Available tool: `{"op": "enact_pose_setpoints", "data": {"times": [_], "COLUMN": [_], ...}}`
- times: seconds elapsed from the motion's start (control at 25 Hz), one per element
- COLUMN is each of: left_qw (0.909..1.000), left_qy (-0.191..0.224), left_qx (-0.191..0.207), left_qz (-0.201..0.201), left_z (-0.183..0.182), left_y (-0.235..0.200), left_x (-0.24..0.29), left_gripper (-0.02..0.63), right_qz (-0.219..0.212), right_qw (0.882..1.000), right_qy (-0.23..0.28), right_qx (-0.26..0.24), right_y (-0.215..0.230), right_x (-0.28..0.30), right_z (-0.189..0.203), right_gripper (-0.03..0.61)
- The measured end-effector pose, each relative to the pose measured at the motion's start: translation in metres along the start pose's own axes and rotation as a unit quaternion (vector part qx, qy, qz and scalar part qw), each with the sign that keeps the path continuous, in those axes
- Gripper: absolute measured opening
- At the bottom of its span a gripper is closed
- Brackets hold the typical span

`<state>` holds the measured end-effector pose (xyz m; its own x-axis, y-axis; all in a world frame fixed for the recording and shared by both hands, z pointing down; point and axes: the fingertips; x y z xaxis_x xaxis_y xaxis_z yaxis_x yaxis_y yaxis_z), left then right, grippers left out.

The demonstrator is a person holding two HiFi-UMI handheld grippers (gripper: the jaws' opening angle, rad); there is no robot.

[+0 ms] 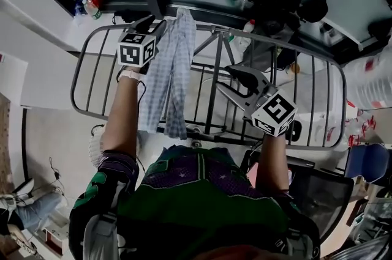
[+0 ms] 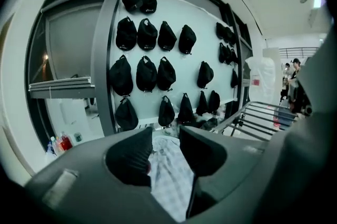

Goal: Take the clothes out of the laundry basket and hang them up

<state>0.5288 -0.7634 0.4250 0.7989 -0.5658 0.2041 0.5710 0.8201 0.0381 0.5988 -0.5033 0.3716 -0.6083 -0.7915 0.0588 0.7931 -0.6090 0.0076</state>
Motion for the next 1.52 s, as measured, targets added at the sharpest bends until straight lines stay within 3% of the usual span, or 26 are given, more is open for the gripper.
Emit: {"op": "enact_pose_setpoints", "data": {"times": [0.24,0.52,0.76,1.04,1.52], "left_qw": [0.9993,0.9970,0.9920,0.9880,0.9824], "left_qy": [0.032,0.067,0.109,0.130,0.178], "left_qx": [-0.015,-0.014,-0.013,-0.007,-0.044], "left_qz": [0.012,0.036,0.063,0.084,0.037], "left_z": [-0.011,-0.022,-0.029,-0.019,-0.024], "left_y": [0.009,0.035,0.071,0.106,0.123], "left_x": [-0.065,-0.156,-0.246,-0.355,-0.518], "left_gripper": [0.170,0.170,0.170,0.170,0.158], "right_qz": [0.082,0.165,0.211,0.230,0.199], "right_qw": [0.996,0.984,0.973,0.967,0.972], "right_qy": [0.026,0.064,0.095,0.107,0.122], "right_qx": [-0.006,-0.008,-0.018,-0.008,-0.002], "right_y": [-0.035,-0.094,-0.167,-0.258,-0.344], "right_x": [-0.003,-0.014,-0.034,-0.048,-0.050], "right_z": [-0.025,-0.053,-0.075,-0.083,-0.108], "right_gripper": [0.163,0.163,0.163,0.163,0.162]}}
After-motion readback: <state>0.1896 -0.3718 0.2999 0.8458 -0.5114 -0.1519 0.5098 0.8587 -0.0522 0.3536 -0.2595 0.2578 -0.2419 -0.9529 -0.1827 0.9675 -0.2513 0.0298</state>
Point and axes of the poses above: the fingertips, and each gripper's own axes: x forward along the fingers, y to its right, z out of its underside, and after that the axes turned 9 degrees about y, right-handed
